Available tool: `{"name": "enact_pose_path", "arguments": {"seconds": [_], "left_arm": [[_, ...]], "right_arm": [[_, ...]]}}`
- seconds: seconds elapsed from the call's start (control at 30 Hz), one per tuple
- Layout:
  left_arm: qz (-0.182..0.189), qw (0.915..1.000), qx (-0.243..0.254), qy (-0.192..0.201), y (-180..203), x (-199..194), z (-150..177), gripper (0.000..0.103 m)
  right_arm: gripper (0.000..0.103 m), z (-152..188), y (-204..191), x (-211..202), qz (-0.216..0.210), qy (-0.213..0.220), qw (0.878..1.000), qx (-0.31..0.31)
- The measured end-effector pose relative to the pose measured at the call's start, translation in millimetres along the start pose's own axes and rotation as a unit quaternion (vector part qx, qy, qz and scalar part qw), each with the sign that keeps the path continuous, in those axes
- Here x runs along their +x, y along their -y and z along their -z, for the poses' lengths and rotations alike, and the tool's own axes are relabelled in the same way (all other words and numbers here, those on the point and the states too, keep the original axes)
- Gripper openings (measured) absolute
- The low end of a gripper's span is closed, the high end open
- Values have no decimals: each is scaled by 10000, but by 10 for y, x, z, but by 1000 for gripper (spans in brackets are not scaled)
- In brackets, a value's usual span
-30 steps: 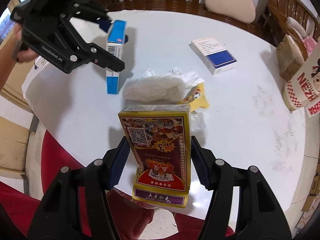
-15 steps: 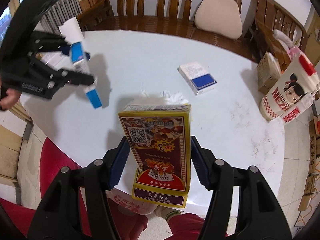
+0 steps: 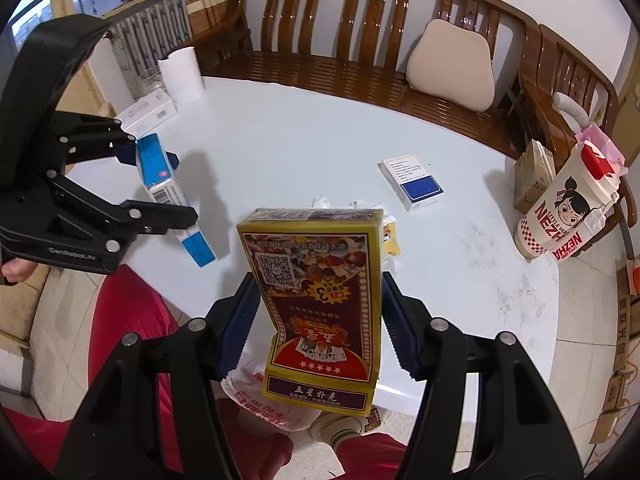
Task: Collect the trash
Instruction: 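Carry both boxes down toward the white trash bag under the table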
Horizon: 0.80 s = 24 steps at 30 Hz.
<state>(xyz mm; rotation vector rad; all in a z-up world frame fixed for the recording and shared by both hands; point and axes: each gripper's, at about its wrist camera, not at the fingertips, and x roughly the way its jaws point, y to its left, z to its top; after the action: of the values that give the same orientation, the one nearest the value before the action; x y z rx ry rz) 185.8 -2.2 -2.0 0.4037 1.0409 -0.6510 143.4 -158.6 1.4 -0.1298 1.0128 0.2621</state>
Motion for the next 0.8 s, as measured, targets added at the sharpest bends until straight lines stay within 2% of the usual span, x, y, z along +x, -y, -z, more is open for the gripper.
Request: {"name": "enact_pose_path", "arguments": {"seconds": [0.5,0.8], "left_arm": [[-22,9998,-148,141,469,-153,613,60],[162,9993,-344,53,664,12,1026,60]], "right_arm": [[60,477,-376,-158,-211,34,9996,-208],[60,879,-537,-87,-279,-109,9994,-181]]}}
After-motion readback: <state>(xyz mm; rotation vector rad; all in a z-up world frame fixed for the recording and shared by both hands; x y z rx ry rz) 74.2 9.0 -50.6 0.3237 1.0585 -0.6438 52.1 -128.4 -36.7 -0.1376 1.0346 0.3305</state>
